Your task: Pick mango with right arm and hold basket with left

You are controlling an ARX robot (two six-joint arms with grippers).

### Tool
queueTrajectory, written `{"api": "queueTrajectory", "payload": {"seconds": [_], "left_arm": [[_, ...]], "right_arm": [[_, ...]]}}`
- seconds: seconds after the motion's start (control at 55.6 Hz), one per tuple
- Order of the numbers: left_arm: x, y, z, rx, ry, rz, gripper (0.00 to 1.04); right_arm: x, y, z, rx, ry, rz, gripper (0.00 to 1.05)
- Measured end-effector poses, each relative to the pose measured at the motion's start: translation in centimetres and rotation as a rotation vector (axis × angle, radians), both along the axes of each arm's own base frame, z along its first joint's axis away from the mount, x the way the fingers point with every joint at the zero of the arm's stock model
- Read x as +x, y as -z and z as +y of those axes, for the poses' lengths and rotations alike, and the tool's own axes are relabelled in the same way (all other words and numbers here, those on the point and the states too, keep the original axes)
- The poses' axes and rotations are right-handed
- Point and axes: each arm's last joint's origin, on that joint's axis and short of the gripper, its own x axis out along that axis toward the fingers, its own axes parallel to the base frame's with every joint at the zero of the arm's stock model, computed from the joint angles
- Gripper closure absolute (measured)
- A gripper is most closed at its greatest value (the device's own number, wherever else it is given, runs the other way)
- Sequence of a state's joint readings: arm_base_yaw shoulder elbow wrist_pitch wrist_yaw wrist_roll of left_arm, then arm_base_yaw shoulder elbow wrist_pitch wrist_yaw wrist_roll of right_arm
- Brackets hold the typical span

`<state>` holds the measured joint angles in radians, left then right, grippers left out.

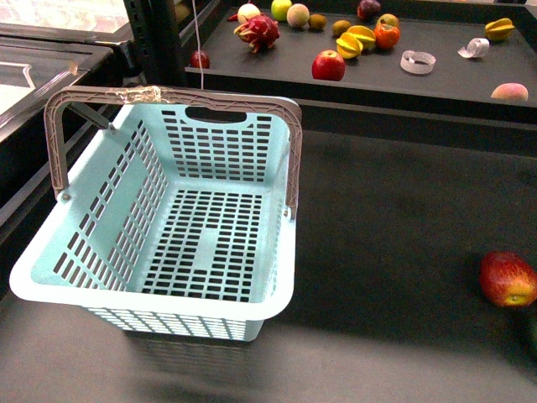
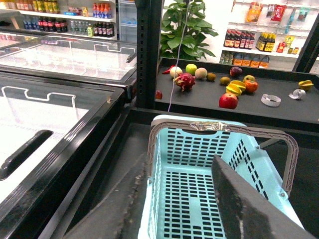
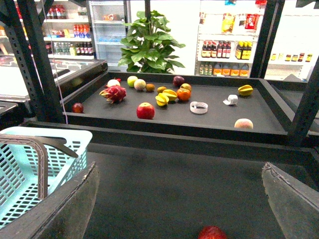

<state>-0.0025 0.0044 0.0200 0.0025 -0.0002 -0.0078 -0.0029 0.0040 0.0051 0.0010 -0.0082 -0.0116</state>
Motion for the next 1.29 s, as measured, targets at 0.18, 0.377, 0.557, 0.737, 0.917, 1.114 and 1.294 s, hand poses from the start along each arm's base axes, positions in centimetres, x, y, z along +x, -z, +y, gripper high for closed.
{"api": "queueTrajectory", "payload": {"seconds": [0.18,0.377,0.557,0.737,0.917,1.114,1.294], "left_arm": [[0.0,0.0,0.0,0.000,0.000,0.000,0.09],[0.0,0.0,0.0,0.001,0.000,0.000,0.08],[0.0,0.0,0.0,0.001,0.000,0.000,0.08],[0.0,0.0,0.0,0.001,0.000,0.000,0.08],[0.8,0.7,-0.4,-0.261,-0.490,0.365,0.08],[5.3,1.5,-0.8,-0.731,-0.734,0.272,0.08],[11.8,1.4,-2.4,-0.918,-0.638,0.291,0.08]], "right_arm": [[0.0,0.0,0.0,0.000,0.000,0.000,0.08],[0.0,0.0,0.0,0.000,0.000,0.000,0.08],[0.0,0.0,0.0,0.000,0.000,0.000,0.08],[0.0,0.0,0.0,0.000,0.000,0.000,0.08],[0.0,0.0,0.0,0.000,0.000,0.000,0.08],[0.0,0.0,0.0,0.000,0.000,0.000,0.08],[0.0,0.0,0.0,0.000,-0.001,0.000,0.08]]}}
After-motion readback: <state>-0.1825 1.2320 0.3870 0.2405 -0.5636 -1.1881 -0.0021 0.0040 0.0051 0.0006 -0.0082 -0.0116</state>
